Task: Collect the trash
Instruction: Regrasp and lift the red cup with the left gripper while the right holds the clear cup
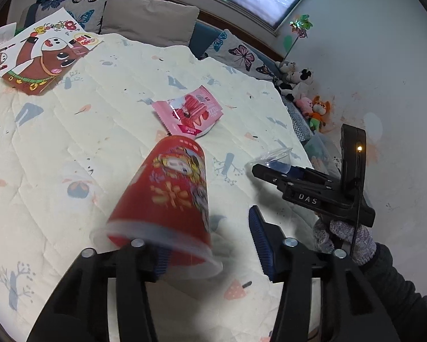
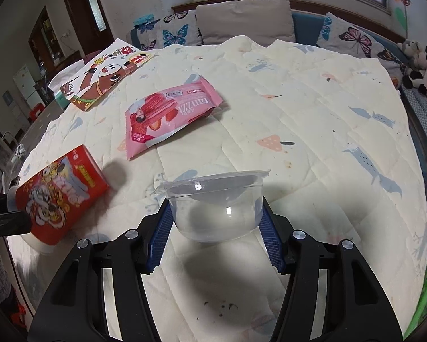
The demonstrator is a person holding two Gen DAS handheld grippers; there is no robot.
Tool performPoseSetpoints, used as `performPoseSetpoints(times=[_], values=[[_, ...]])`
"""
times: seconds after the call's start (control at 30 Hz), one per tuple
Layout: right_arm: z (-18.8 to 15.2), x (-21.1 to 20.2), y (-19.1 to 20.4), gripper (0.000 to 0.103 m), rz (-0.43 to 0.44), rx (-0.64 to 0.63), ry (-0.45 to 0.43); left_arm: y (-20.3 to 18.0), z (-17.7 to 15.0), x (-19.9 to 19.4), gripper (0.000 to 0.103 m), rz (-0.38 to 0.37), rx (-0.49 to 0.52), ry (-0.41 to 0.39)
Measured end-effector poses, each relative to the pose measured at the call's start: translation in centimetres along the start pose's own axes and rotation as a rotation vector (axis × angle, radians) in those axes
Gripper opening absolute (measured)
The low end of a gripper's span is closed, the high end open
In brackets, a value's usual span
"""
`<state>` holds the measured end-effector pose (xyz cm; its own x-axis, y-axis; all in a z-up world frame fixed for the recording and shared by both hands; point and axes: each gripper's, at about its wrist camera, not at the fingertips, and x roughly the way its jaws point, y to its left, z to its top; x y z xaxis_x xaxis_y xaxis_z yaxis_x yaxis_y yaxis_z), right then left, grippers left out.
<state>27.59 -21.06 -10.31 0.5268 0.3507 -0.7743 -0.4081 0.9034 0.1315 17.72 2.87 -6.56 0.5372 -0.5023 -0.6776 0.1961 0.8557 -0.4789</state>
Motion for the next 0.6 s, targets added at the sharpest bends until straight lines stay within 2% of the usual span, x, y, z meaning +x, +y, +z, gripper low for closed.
performPoseSetpoints(times=[0.2,0.3,0.43,0.6], values=[[-0.2,-0.6,0.5,0.059,-0.015,-0.001,0.001,0.7,-0.4,-1.1,0.055,-0.020,-0.013,0.049],[-0.4,-0.9,0.7,0.059,-0.014,0.002,-0.001,1.2,-0.3,-1.8,0.055,-0.028,-0.037,0.047],[-0.4,-1.4,1.1,0.059,-0.013,0.002,-0.005,2.1,0.3,-1.9,0.055,-0.084,-0.101,0.087],[-0.6,-2.7,1.6,0.059,-0.014,0.001,-0.020,1.9,0.9,-2.4,0.055,-0.086,-0.119,0.102]])
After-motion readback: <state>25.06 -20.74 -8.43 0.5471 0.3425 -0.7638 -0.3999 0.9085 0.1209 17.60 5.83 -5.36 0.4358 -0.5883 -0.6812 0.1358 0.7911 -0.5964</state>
